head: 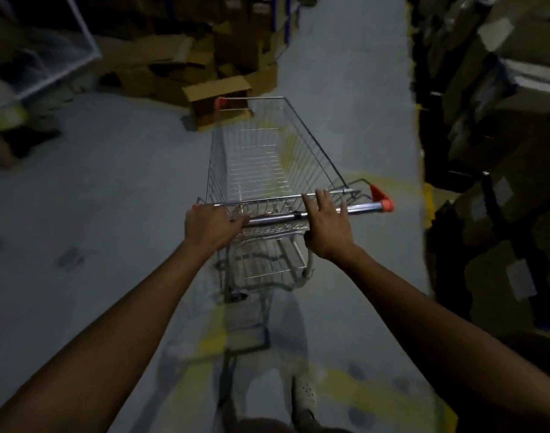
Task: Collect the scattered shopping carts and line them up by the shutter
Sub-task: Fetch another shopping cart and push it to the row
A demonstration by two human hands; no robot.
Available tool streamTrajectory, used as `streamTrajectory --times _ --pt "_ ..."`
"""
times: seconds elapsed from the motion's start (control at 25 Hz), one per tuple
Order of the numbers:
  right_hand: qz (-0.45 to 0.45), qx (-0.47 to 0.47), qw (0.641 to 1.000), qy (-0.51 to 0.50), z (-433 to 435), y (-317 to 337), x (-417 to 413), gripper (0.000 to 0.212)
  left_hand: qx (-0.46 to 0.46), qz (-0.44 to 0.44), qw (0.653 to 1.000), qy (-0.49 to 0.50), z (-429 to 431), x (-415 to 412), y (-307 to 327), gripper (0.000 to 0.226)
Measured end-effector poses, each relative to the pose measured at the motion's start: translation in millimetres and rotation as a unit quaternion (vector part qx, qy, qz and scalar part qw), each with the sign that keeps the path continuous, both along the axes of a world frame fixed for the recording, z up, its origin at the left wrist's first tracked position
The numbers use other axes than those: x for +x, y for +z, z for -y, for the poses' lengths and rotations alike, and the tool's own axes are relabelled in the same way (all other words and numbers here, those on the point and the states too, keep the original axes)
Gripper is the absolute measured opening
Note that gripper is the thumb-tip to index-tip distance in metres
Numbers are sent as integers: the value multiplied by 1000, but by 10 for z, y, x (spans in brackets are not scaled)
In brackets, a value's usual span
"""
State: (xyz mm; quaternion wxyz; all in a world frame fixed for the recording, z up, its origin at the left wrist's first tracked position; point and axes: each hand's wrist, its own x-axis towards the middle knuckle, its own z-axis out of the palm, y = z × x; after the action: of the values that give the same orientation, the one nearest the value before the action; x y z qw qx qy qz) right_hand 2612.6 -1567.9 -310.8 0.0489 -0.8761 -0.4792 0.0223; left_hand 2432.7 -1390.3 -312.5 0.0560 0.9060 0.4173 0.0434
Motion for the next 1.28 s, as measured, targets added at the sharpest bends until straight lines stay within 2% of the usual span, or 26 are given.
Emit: streamTrajectory --times 0.08,0.16,0.2,0.4,0.52,0.8,1.12,1.28 --pt "-8 -36 999 40 -70 -89 87 56 -19 -57 998 15 -44 -83 53 88" --pt "-52 -74 994 64 -114 -147 82 28 -75 -90 992 -39 55 -77 50 86" --pt "-71 -84 992 70 -127 -167 44 23 -91 -105 988 -61 120 -68 31 86" --pt "-9 -65 987 147 -156 -257 -265 28 -116 -70 990 -25 293 -372 76 78" --pt "-2 -70 984 166 -175 -305 -364 31 -115 -45 992 -7 409 -510 45 73" --pt "22 -67 970 234 -434 -282 -543 34 -111 -26 992 53 572 -889 -45 77" --pt "50 -57 919 387 -922 -208 -1504 63 -103 -3 976 190 697 -1981 -76 77" --pt "43 -62 873 483 -1158 -243 -2158 74 -81 -3 955 285 939 -2638 -146 78"
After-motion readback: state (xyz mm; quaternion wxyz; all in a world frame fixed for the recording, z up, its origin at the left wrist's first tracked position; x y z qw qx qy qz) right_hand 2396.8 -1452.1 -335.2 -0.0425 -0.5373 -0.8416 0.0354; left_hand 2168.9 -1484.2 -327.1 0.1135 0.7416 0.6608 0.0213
